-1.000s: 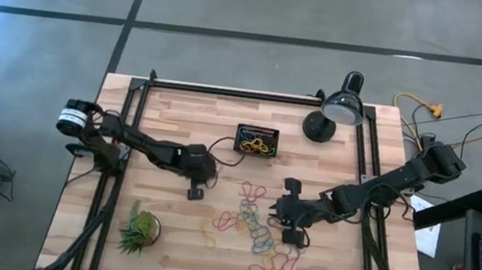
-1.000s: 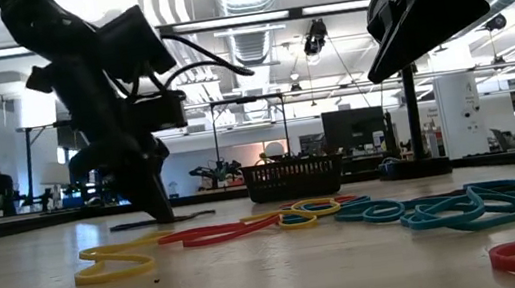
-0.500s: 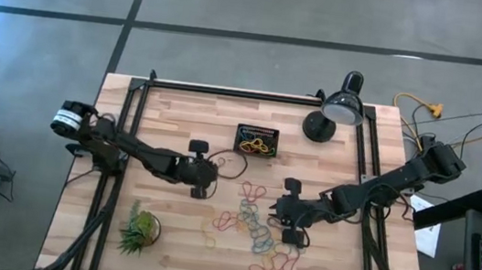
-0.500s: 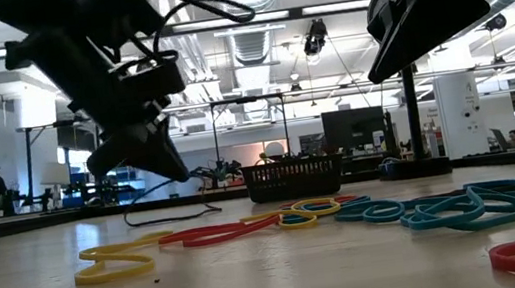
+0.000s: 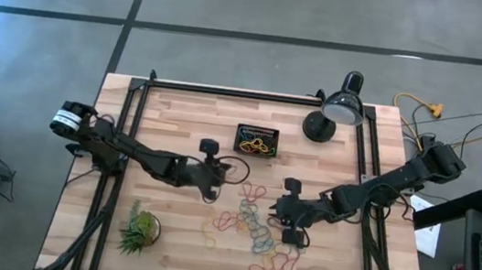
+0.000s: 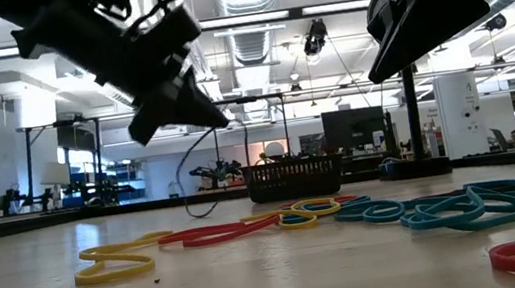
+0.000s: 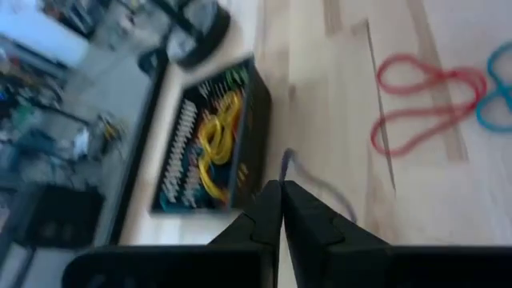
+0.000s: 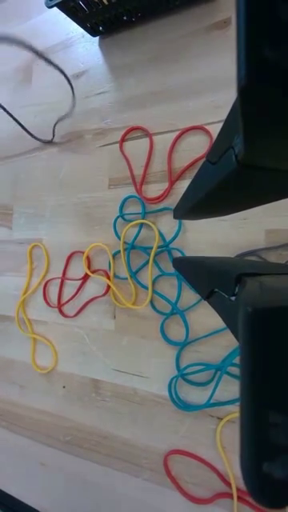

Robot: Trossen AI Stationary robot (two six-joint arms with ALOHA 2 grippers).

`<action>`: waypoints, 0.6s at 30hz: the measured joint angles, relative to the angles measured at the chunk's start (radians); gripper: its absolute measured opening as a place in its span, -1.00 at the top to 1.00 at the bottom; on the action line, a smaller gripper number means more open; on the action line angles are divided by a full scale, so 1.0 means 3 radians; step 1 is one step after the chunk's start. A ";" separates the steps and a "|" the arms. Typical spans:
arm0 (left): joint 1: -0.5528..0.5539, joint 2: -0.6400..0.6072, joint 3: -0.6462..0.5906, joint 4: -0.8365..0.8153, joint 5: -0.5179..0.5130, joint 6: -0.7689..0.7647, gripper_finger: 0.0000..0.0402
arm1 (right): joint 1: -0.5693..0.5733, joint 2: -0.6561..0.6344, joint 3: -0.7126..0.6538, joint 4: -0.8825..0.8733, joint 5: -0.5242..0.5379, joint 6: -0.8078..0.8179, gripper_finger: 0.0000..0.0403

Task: Pick and place rubber bands into bin
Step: Put the purple rubber band into the basket

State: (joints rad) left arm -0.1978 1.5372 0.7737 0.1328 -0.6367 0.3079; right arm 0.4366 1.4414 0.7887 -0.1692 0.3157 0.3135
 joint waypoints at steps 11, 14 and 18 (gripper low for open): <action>0.0233 -0.0005 0.0496 0.0075 0.0171 0.0646 1.00 | 0.0000 0.0000 0.0000 0.0000 0.0001 -0.0009 0.61; 0.0371 -0.0005 0.0630 0.0068 0.0351 0.0745 1.00 | 0.0000 0.0000 0.0000 0.0000 0.0001 -0.0009 0.63; 0.0577 -0.0006 0.0745 0.0123 0.0555 0.0855 1.00 | 0.0000 0.0000 0.0000 0.0000 0.0001 -0.0026 0.62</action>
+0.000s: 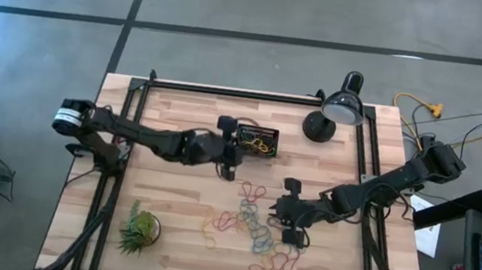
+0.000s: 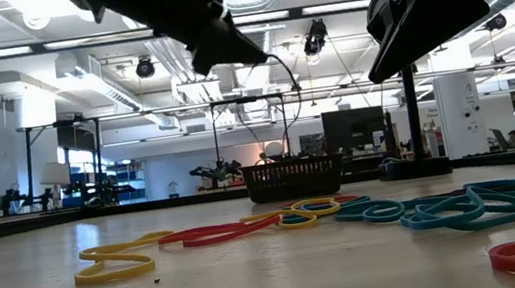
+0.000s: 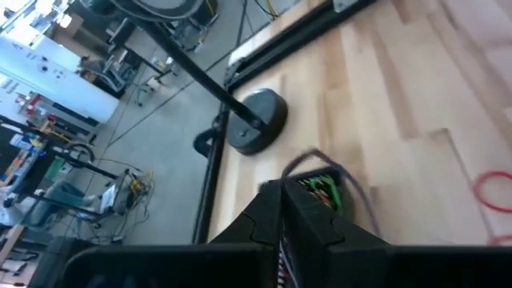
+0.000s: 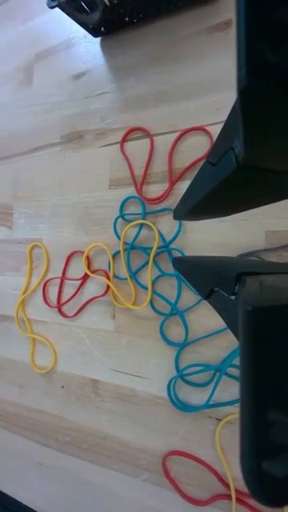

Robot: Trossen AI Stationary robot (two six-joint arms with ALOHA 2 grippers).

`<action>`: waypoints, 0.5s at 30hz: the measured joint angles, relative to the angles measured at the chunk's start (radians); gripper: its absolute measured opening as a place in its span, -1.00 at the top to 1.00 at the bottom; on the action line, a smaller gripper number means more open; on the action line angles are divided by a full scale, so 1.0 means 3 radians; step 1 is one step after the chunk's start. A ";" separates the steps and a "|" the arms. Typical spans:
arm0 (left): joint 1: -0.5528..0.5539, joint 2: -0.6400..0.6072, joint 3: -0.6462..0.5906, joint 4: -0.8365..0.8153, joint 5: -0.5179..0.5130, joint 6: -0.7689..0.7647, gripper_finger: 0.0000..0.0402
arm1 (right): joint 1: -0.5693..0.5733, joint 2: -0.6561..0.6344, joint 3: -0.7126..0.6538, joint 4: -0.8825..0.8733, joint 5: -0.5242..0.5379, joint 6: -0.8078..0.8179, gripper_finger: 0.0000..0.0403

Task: Pick and place rubber bands into bin
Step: Put the purple rubber band into the basket

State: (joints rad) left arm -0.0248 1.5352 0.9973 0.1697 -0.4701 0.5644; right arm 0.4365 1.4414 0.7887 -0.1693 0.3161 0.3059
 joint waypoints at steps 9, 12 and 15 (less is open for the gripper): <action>0.0507 0.0032 0.0164 0.0089 0.0572 -0.0005 1.00 | 0.0000 0.0000 0.0000 -0.0001 0.0001 -0.0009 0.57; 0.0632 0.0031 0.0153 0.0152 0.0778 -0.0031 1.00 | -0.0001 0.0000 0.0000 0.0000 0.0001 -0.0009 0.57; 0.0734 0.0033 0.0141 0.0120 0.0839 -0.0103 1.00 | -0.0001 0.0000 0.0000 0.0000 0.0001 -0.0013 0.59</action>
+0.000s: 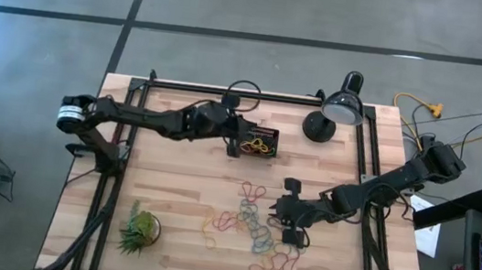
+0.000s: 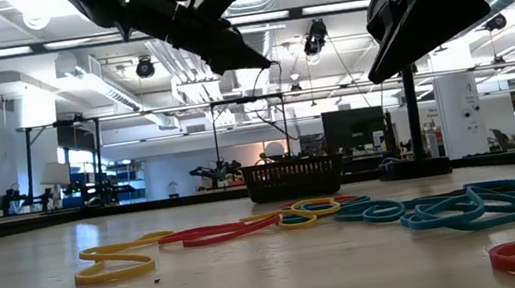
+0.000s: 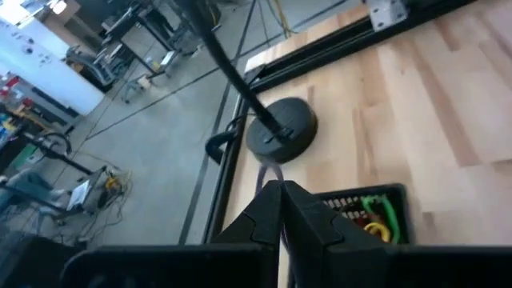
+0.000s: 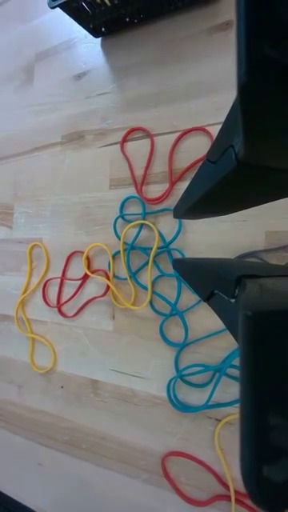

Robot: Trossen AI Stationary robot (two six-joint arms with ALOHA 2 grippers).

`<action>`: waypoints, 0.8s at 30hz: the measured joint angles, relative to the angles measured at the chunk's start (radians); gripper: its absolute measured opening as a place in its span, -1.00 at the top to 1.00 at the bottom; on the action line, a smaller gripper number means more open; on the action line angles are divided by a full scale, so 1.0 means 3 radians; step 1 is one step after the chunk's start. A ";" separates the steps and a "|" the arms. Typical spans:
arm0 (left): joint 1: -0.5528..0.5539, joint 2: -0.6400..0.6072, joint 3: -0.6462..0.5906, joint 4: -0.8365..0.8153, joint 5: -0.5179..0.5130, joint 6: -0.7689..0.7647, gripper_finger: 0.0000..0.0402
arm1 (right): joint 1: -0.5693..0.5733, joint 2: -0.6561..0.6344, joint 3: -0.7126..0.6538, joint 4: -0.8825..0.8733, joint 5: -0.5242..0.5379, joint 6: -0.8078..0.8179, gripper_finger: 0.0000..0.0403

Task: Pick and place rubber bands into bin
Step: Put the purple rubber band into the basket

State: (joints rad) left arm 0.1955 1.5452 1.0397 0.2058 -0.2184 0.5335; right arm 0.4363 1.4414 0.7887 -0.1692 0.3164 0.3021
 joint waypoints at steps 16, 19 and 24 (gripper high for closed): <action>0.0201 0.0757 0.0090 0.0103 0.0366 -0.0182 1.00 | 0.0000 0.0000 -0.0017 0.0003 0.0000 -0.0013 0.58; 0.0202 0.0911 0.0125 0.0118 0.0366 -0.0192 1.00 | 0.0001 0.0000 -0.0021 0.0003 0.0000 -0.0019 0.58; 0.0202 0.1077 0.0155 0.0099 0.0351 -0.0200 1.00 | 0.0000 0.0000 -0.0024 0.0000 0.0000 -0.0020 0.62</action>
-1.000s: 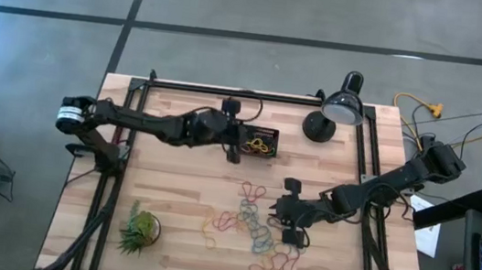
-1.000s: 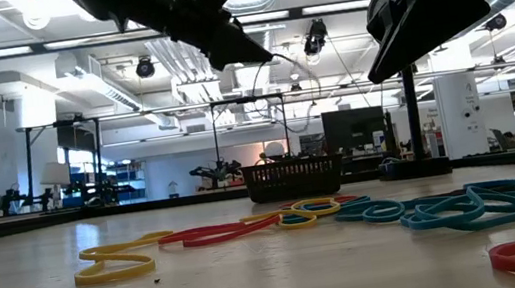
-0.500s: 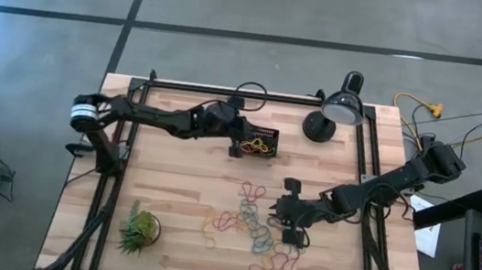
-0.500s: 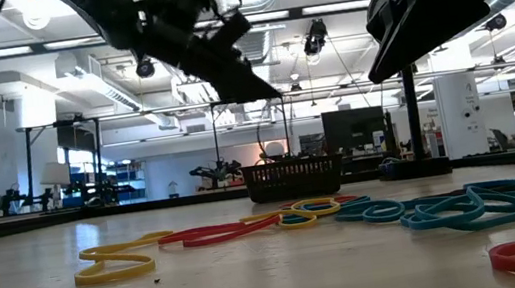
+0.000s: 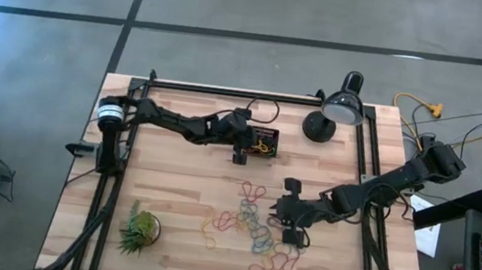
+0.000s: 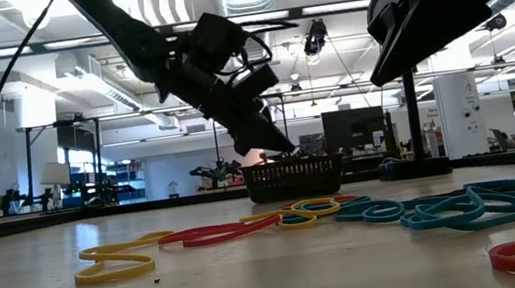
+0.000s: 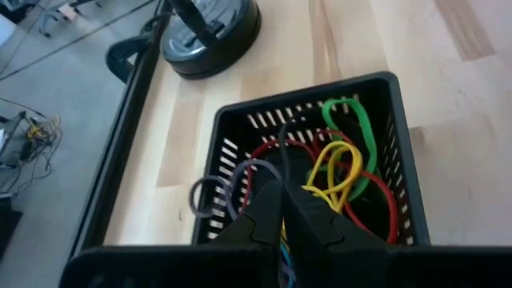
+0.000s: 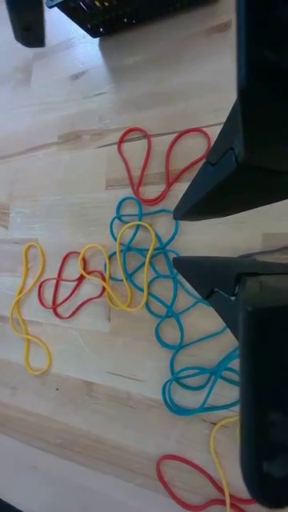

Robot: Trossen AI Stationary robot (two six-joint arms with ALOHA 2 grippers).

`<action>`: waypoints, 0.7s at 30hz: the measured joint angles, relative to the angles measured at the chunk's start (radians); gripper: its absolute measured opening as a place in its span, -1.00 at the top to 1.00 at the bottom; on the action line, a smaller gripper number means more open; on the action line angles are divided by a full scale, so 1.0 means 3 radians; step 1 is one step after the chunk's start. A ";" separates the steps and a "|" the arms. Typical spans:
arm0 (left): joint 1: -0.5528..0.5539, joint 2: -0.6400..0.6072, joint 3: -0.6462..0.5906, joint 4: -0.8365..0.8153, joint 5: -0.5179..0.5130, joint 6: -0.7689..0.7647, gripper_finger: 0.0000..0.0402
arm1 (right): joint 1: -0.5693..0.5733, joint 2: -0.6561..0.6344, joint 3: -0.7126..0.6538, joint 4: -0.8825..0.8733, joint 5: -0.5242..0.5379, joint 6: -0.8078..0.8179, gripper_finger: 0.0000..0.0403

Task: Pick and place rubber bands into bin
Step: Put the purple rubber band into the basket

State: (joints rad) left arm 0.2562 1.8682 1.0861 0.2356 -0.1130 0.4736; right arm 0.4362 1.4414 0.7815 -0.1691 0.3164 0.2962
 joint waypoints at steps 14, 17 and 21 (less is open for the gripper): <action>-0.0018 0.0028 0.0001 -0.0041 -0.0027 -0.0017 0.74 | 0.0001 0.0000 0.0000 -0.0014 0.0000 -0.0001 0.64; -0.0034 0.0028 -0.0001 -0.0049 -0.0026 -0.0049 0.63 | 0.0001 0.0000 0.0000 -0.0014 0.0000 0.0000 0.64; -0.0061 0.0001 -0.0001 -0.0058 -0.0029 -0.0100 0.54 | 0.0001 0.0000 0.0000 -0.0016 0.0000 0.0000 0.64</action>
State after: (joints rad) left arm 0.2380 1.8686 1.0859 0.2182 -0.1216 0.4435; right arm 0.4366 1.4414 0.7815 -0.1738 0.3164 0.2962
